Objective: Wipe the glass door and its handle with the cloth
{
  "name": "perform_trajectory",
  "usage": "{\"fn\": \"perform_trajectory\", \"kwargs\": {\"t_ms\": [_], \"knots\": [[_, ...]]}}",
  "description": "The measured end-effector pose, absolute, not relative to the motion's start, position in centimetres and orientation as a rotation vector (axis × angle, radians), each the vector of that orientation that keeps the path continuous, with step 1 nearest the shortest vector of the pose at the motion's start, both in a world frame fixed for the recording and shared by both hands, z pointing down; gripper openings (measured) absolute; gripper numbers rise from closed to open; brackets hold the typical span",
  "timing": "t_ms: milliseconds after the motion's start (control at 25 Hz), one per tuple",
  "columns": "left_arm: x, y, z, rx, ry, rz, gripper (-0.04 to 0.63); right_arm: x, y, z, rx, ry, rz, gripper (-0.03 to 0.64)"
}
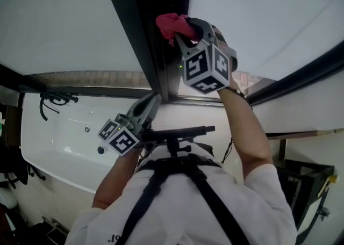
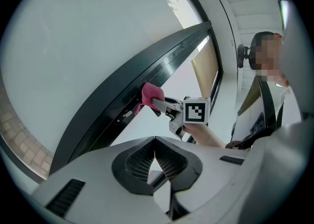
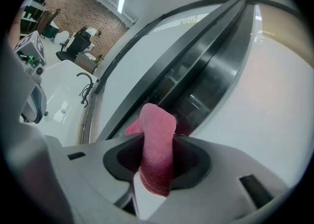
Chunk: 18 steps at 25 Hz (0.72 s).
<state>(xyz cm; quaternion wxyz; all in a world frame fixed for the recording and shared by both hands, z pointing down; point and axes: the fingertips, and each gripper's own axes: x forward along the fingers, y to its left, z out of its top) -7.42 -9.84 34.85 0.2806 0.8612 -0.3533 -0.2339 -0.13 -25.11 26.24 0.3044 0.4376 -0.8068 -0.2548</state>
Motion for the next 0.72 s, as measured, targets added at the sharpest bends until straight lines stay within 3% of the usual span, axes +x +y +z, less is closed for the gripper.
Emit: {"fn": "perform_trajectory", "kwargs": {"t_ms": [720], "knots": [[-6.6,-10.0,35.1,2.307,-0.91,-0.602,0.002,9.4,-24.3,28.5,1.463,-2.072,-0.528,0.14]]}}
